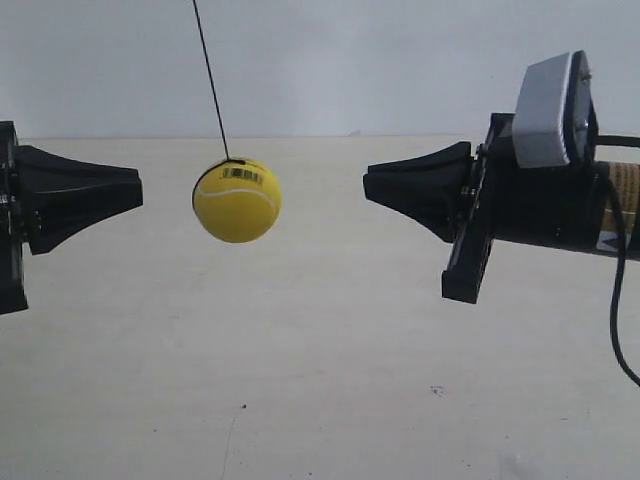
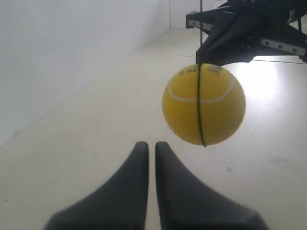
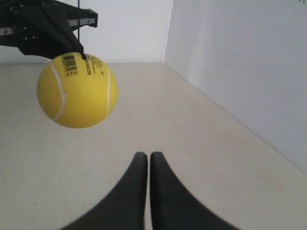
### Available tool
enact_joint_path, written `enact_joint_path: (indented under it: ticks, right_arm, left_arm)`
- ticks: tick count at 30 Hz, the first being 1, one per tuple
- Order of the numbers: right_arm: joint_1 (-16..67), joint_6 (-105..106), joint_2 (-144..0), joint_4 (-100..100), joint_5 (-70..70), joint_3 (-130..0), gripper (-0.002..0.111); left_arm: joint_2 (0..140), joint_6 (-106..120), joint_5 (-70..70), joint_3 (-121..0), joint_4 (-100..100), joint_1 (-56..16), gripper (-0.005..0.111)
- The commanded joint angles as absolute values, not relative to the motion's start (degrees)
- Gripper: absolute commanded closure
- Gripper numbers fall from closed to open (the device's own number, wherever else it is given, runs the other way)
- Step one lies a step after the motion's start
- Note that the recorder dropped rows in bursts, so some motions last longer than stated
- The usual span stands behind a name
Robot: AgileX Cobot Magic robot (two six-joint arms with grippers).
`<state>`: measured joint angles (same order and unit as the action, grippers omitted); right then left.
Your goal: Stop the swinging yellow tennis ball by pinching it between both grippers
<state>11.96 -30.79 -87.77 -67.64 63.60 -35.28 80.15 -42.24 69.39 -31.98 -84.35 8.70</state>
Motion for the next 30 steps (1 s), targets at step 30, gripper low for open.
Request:
enact_joint_path:
  ticks: [30]
  right_arm:
    - [21.2,-35.2,-90.4,-72.7,61.0,-41.7,0.108]
  left_arm:
    - [88.0,-37.2,70.0,-34.3,-86.8,5.3,0.102]
